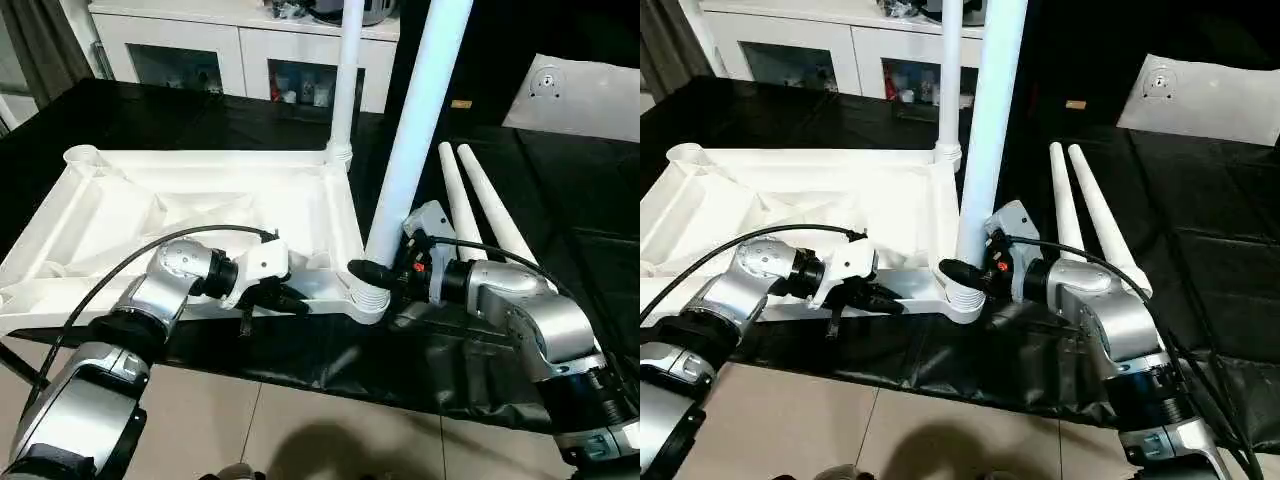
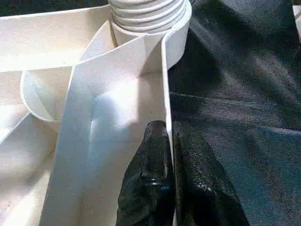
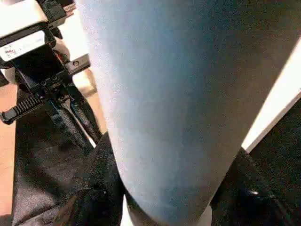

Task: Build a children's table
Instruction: Insert table leg to table base

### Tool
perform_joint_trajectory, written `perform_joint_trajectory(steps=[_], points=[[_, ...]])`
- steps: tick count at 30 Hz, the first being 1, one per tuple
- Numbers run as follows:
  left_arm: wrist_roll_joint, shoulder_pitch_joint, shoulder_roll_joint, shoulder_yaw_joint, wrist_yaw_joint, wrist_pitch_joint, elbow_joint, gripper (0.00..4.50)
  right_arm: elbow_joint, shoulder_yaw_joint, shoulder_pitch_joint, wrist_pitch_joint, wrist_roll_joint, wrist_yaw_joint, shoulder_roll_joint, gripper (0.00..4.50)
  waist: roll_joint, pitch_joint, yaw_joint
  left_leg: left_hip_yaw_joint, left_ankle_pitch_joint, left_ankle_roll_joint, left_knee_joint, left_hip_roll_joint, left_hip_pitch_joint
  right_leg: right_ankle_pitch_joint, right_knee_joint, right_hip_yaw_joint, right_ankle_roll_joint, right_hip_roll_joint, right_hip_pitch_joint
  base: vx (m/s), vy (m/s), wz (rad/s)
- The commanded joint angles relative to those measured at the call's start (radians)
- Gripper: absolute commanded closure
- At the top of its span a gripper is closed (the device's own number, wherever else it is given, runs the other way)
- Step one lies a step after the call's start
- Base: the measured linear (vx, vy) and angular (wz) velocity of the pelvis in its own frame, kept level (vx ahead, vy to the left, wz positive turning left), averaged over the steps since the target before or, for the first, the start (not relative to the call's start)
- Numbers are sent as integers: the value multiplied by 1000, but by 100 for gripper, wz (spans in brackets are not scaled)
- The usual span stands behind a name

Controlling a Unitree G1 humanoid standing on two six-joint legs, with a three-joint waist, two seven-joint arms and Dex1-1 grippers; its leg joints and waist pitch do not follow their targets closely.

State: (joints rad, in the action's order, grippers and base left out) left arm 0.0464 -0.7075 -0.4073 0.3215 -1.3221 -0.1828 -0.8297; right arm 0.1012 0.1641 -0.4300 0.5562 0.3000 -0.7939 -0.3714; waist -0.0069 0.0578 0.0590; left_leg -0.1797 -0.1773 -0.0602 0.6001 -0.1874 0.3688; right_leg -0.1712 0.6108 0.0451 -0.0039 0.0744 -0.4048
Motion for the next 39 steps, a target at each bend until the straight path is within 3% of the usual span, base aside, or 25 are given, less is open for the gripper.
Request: perform_joint_trajectory(steps=[1, 5, 8, 9, 10, 13, 15, 16, 17, 20, 22, 24, 29, 31, 33, 34, 35, 37, 39], points=[[13, -15, 6, 18, -31, -27, 18, 450, 49, -13, -3, 9, -5, 21, 15, 259, -5, -67, -2, 10, -251, -7, -75, -37, -15, -308, -79, -41, -194, 65, 42, 0, 0, 0], [10, -16, 8, 16, -32, -25, 18, 450, 68, -41, -4, 16, 16, 30, 30, 259, 3, -67, -2, 12, -267, -14, -77, -37, -16, -321, -81, -41, -193, 66, 42, 0, 0, 0], [5, -15, 7, 12, -34, -20, 21, 450, 89, -68, 11, 13, 33, 40, 37, 259, 1, -67, -3, 11, -274, -17, -77, -37, -16, -301, -80, -40, -202, 64, 42, 0, 0, 0], [4, -15, 8, 11, -34, -17, 21, 450, 92, -73, 18, 11, 34, 42, 38, 259, 12, -68, -1, 13, -277, -20, -78, -37, -18, -299, -79, -40, -205, 65, 42, 0, 0, 0], [2, -15, 8, 8, -32, -15, 21, 450, 97, -76, 34, 5, 34, 43, 37, 259, 8, -67, -2, 11, -285, -21, -78, -37, -18, -291, -81, -40, -206, 63, 42, 0, 0, 0], [-3, -13, 8, 1, -24, -9, 20, 450, 107, -84, 83, -18, 27, 53, 37, 259, 15, -68, 0, 13, -296, -26, -79, -37, -18, -279, -79, -39, -213, 64, 44, 0, 0, 0], [-9, -11, 11, -9, -11, -4, 20, 450, 109, -99, 113, -38, 25, 67, 47, 259, 12, -68, 0, 13, -302, -26, -79, -37, -19, -275, -81, -40, -216, 64, 42, 0, 0, 0], [-13, -10, 14, -15, -1, -1, 20, 450, 109, -109, 132, -51, 24, 77, 54, 259, 20, -67, 0, 12, -315, -28, -81, -38, -20, -274, -84, -40, -217, 63, 42, 0, 0, 0], [-16, -9, 16, -21, 9, 1, 20, 450, 108, -116, 144, -60, 25, 86, 60, 259, 18, -66, 1, 13, -323, -29, -81, -38, -21, -278, -83, -39, -218, 63, 40, 0, 0, 0], [-22, -13, 26, -38, 45, 6, 12, 450, 97, -132, 186, -98, 30, 113, 75, 259, 25, -65, 2, 15, -350, -32, -83, -36, -22, -314, -88, -39, -210, 64, 41, 0, 0, 0], [-21, -15, 28, -43, 61, 5, 6, 450, 76, -136, 208, -124, 34, 116, 82, 259, 24, -63, 1, 18, -383, -33, -84, -35, -25, -386, -96, -37, -190, 65, 38, 0, 0, 0], [-21, -16, 29, -49, 76, 7, 3, 450, 43, -141, 228, -133, 39, 123, 88, 259, 26, -62, 1, 19, -392, -33, -85, -36, -25, -396, -98, -38, -184, 64, 36, 0, 0, 0], [-3, -15, 21, -35, 71, -4, 5, 450, -18, -80, 253, -171, -33, 106, 52, 259, 25, -64, 3, 19, -361, -29, -88, -38, -20, -340, -90, -39, -190, 63, 40, 0, 0, 0], [11, -14, 16, -20, 63, -17, 5, 450, -13, -33, 241, -189, -68, 93, 30, 259, 17, -63, 0, 17, -358, -26, -87, -37, -19, -343, -90, -39, -190, 63, 40, 0, 0, 0], [18, -12, 14, -12, 57, -23, 7, 450, -8, -10, 232, -196, -80, 84, 22, 259, 20, -60, 1, 17, -364, -22, -86, -36, -20, -384, -94, -41, -180, 66, 37, 0, 0, 0], [26, -10, 14, -2, 51, -30, 9, 450, 5, 25, 214, -201, -97, 64, 13, 259, 16, -60, -1, 17, -369, -21, -86, -37, -20, -398, -96, -40, -178, 67, 36, 0, 0, 0], [28, -9, 15, 1, 49, -32, 11, 450, 10, 39, 207, -202, -103, 55, 10, 259, 4, -60, -4, 17, -369, -18, -86, -36, -18, -411, -97, -40, -173, 66, 37, 0, 0, 0], [30, -9, 15, 3, 48, -34, 12, 450, 13, 48, 203, -203, -107, 48, 9, 259, 10, -58, -5, 18, -363, -14, -86, -37, -17, -438, -98, -40, -162, 67, 35, 0, 0, 0], [39, -8, 12, 18, 29, -46, 22, 450, 35, 115, 180, -198, -120, -33, -7, 259, -9, -47, -9, 17, -371, -6, -88, -39, -18, -493, -107, -42, -139, 68, 25, 0, 0, 0]])
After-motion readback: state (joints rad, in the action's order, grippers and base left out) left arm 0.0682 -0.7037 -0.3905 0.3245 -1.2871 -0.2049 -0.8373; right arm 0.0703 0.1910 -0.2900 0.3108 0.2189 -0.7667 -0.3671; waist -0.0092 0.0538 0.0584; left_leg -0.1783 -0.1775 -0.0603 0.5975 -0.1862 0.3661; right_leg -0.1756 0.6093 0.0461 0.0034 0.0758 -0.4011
